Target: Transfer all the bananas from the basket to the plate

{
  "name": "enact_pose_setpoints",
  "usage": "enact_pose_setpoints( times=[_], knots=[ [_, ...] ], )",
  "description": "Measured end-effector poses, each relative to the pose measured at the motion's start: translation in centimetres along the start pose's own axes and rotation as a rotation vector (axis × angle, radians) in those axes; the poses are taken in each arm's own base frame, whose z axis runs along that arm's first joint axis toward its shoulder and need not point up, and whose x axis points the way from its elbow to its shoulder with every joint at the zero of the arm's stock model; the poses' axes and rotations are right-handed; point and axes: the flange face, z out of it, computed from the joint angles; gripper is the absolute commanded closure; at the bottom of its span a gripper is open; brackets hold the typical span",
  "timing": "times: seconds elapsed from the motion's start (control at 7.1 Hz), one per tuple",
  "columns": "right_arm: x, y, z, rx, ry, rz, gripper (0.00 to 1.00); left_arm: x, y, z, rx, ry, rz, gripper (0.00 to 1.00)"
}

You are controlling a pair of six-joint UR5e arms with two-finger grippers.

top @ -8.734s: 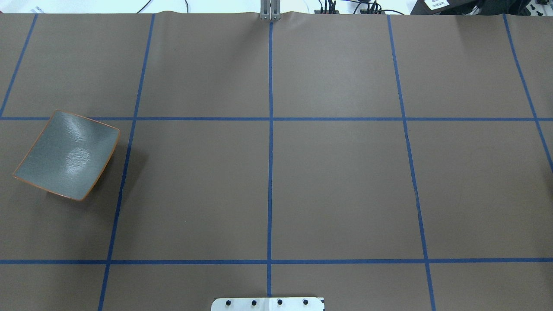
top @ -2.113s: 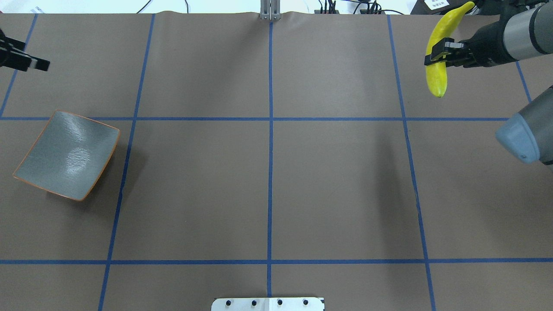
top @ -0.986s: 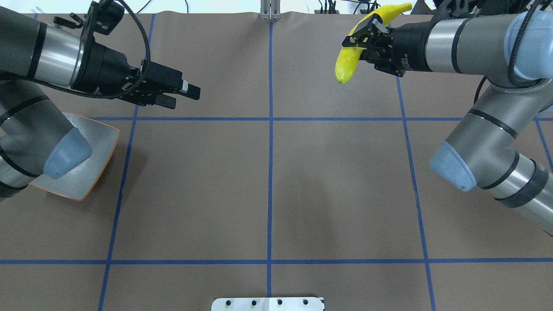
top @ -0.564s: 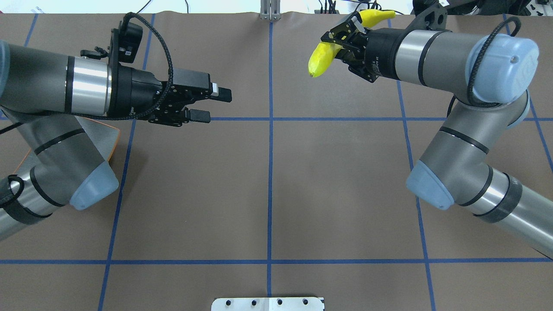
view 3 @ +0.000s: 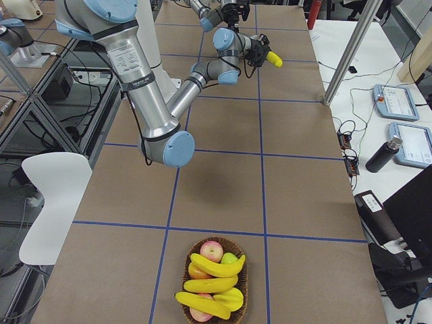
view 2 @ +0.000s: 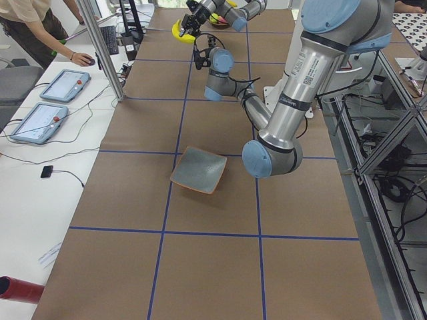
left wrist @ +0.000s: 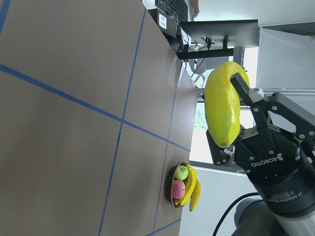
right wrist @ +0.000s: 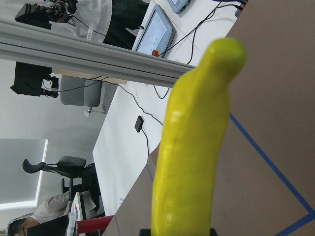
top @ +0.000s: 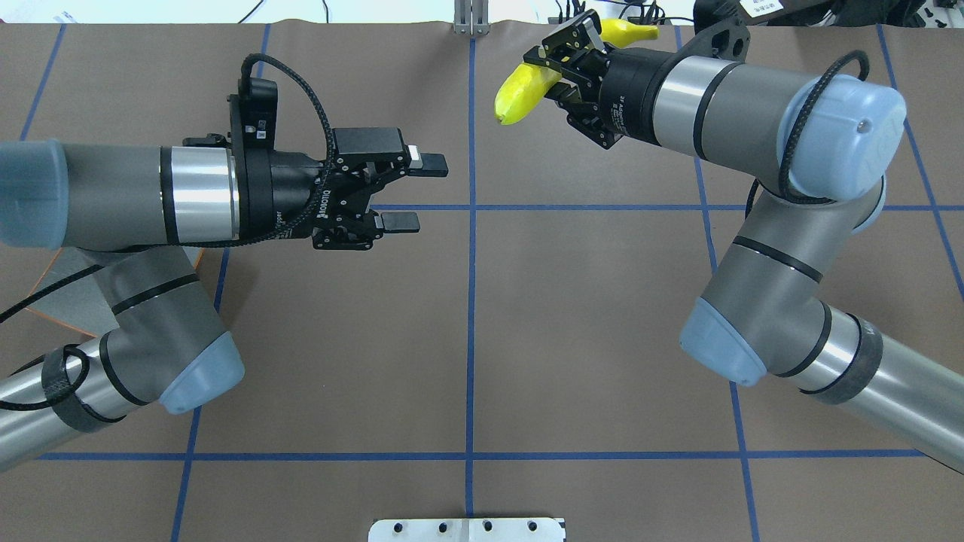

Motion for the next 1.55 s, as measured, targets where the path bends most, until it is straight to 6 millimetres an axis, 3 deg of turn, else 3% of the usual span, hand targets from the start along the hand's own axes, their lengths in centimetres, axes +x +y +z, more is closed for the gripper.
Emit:
enact_pose_setpoints(
  times=[0.42, 0.7, 0.85, 0.99, 1.13, 1.55],
  knots=[
    [1.6, 5.4, -0.1, -0.046, -0.080, 0.008, 1.00, 1.1, 0.4, 0.3, 0.005, 0.053, -0.099, 0.01],
    [2.4, 8.5, -0.7, -0.072, -0.114, 0.007, 1.00, 1.4, 0.5, 0.2, 0.004, 0.068, -0.116, 0.07],
    [2.4, 9.7, -1.3, -0.086, -0.131, 0.013, 1.00, 1.4, 0.5, 0.1, 0.001, 0.075, -0.116, 0.19],
    [2.2, 10.5, -1.9, -0.096, -0.145, 0.019, 1.00, 1.4, 0.6, -0.1, -0.006, 0.089, -0.112, 0.34],
    [2.1, 10.8, -2.2, -0.100, -0.153, 0.022, 1.00, 1.3, 0.6, -0.3, -0.011, 0.097, -0.109, 0.40],
    [1.8, 11.0, -2.6, -0.104, -0.162, 0.024, 1.00, 1.0, 0.8, -0.7, -0.027, 0.122, -0.098, 0.40]
  ],
)
